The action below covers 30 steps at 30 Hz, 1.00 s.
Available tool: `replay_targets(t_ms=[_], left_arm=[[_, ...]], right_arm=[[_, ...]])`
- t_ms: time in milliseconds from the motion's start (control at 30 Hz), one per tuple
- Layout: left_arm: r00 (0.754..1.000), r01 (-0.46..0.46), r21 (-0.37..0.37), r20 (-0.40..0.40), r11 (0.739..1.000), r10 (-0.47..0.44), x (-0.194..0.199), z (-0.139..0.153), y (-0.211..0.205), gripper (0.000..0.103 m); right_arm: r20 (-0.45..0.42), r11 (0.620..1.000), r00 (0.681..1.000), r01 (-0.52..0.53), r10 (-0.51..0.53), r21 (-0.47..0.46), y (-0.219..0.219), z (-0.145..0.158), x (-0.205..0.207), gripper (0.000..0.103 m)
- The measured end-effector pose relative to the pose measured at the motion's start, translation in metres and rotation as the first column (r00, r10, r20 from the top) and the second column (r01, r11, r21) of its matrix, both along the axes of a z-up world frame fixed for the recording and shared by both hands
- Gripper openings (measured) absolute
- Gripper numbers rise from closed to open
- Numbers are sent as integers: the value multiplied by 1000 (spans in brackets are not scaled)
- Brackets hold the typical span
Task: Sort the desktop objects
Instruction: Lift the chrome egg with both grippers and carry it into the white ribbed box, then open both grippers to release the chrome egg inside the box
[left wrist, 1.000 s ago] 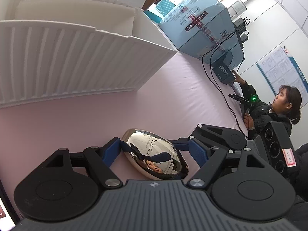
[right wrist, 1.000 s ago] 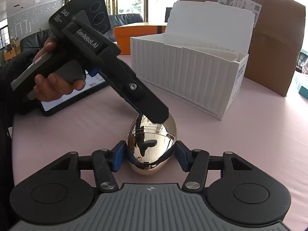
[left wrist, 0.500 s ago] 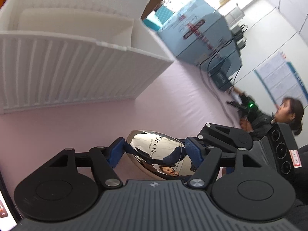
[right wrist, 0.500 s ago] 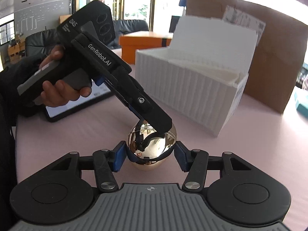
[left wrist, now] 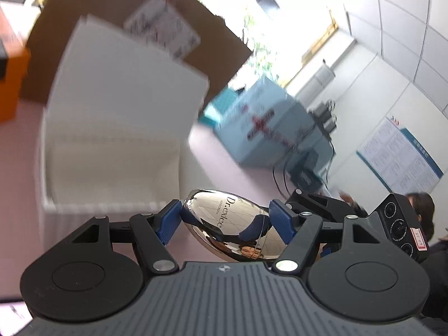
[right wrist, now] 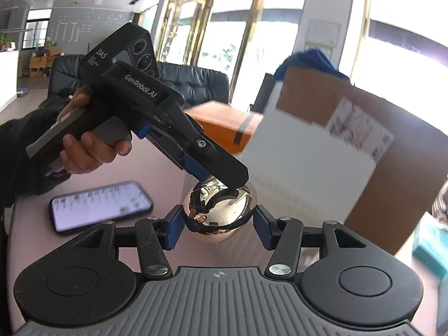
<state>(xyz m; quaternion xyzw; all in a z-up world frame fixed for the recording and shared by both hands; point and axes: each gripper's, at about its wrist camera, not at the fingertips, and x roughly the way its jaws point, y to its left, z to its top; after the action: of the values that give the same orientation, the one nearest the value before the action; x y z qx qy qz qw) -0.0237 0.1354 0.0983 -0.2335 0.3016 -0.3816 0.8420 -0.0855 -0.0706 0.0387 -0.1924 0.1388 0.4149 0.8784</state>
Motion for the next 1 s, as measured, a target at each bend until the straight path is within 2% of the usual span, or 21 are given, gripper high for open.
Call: replay_targets(t_ms=[133,233,467,600,767,867,1000], left_arm=[[999,-42,-14,13,999,42,17,12,7,66],[996,-91,22,-1,996,91,32,13,7,66],[981,-120,78,-143,990,130,71,-15,7,64],[984,-137,130,-93,982,149,70,-15,1,64],[986,-139,148,-75,979,152,69,-14,1,64],[985,-147,168,-66,975,160,68,-13,-1,63],[977,-179,151,-87,972,193,63,-9,6,61]], right_arm=[[-6,999,1000,-10,11,45,9,10,28,50],[-62,998,998,-18,21,57,12,8,56,50],[-232,998,971,-50,57,38,19,-13,111,50],[-303,993,949,-63,90,99,13,-17,129,50],[-387,981,914,-53,122,184,4,-25,143,50],[-445,963,887,2,122,268,-3,-34,147,50],[-506,938,857,86,102,336,-6,-38,153,50]])
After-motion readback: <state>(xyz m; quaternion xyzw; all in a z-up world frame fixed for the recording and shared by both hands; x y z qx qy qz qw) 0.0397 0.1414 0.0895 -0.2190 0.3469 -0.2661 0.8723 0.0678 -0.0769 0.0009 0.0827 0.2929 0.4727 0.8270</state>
